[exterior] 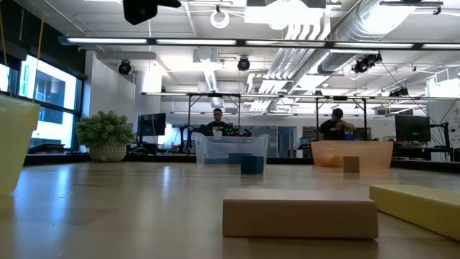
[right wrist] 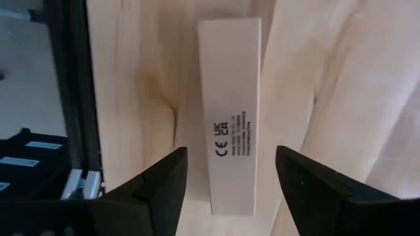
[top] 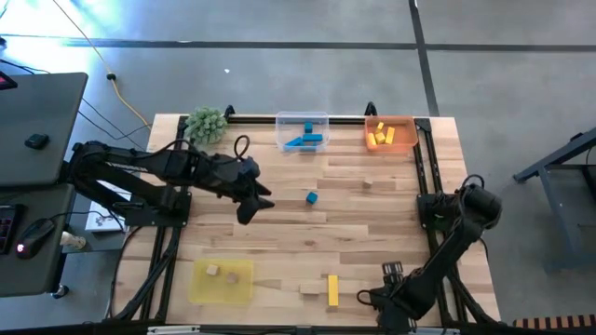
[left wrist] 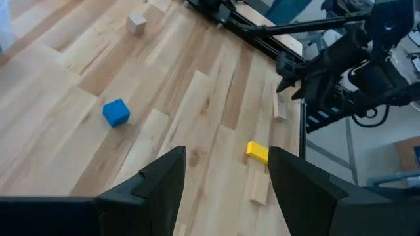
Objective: Sort & place blocks by color
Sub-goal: Put the brown block into the yellow bin
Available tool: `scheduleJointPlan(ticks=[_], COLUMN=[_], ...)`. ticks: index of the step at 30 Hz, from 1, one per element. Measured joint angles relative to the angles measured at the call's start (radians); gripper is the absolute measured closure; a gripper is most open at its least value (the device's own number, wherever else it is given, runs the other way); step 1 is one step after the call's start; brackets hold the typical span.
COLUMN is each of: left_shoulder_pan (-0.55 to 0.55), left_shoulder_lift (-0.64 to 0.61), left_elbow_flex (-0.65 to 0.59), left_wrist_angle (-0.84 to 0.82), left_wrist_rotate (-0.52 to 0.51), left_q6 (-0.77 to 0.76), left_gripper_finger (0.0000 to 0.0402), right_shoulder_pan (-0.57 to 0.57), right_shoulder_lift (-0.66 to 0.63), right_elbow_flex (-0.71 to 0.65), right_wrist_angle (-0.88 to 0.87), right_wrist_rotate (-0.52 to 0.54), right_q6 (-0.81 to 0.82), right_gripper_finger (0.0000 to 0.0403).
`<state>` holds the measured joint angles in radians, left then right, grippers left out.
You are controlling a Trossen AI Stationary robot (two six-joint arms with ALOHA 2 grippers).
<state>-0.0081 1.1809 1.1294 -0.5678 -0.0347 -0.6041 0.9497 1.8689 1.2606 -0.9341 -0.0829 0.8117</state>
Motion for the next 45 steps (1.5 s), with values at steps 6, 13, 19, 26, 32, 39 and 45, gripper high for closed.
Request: scheduleJointPlan(ticks=[6,13,19,26,32,39,45], left_shoulder_pan=[-0.009,-0.009,-0.009,-0.005,0.005,0.058,0.100], left_shoulder_lift=[0.000,0.000,0.000,0.000,0.000,0.000,0.000], left_elbow_flex=[0.000,0.000,0.000,0.000,0.000,0.000,0.000], left_wrist_angle=[-0.001,-0.001,-0.001,-0.001,-0.002,-0.009,-0.012], left_wrist_rotate=[-0.003,-0.003,-0.003,-0.022,-0.022,-0.022,-0.021], left_q6=[-0.021,-0.023,-0.022,0.029,0.117,0.229,0.352], left_gripper_finger=[0.0197,0.0197,0.0197,0.0197,0.0197,0.0197,0.0197], right_shoulder_pan=[0.016,0.021,0.021,0.012,-0.022,-0.110,-0.227], right_shoulder_lift=[0.053,0.103,0.103,0.103,0.080,0.003,-0.069], right_elbow_flex=[0.000,0.004,0.003,0.003,-0.003,-0.003,-0.002], right_wrist_angle=[-0.001,-0.003,0.000,0.001,0.011,0.047,0.116], right_wrist_rotate=[-0.036,-0.066,-0.065,-0.065,-0.084,-0.075,0.004], right_q6=[0.000,0.047,0.082,0.123,0.238,0.304,0.309], right_gripper_finger=[0.0182,0.0192,0.0282,0.0307,0.0307,0.0307,0.0307])
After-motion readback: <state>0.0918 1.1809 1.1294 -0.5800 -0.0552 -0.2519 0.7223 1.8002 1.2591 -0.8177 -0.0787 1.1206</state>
